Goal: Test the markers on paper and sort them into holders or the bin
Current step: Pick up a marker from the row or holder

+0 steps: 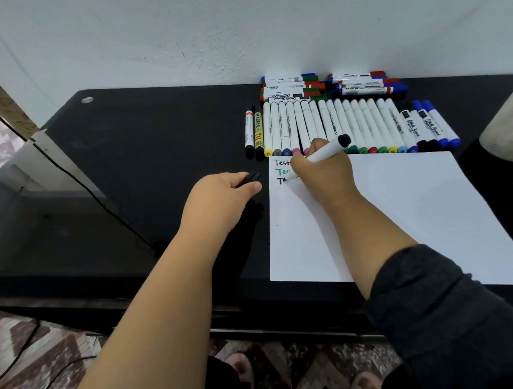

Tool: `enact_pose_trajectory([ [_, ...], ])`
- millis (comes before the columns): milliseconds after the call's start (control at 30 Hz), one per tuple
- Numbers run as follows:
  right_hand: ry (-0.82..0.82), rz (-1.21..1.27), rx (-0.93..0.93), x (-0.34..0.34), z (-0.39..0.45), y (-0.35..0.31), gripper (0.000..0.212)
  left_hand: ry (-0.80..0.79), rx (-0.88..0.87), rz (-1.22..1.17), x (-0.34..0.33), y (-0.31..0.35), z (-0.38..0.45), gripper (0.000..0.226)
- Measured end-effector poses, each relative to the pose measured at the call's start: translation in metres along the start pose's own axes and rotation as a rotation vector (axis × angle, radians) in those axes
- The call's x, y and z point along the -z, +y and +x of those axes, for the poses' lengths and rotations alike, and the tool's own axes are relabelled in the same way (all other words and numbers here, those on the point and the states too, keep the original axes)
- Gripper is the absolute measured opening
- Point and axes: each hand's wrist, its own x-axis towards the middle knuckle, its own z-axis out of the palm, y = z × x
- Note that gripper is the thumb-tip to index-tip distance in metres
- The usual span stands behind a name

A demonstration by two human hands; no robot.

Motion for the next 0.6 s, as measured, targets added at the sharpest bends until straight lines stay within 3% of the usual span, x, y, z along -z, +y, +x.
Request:
enact_pose_trajectory([
  [600, 0.047, 0.093, -0.036, 0.0034, -0.0057, -0.0032, 0.038, -0.013, -0.005, -0.030, -0.0014, -0.0010, 0.0010, 0.029],
])
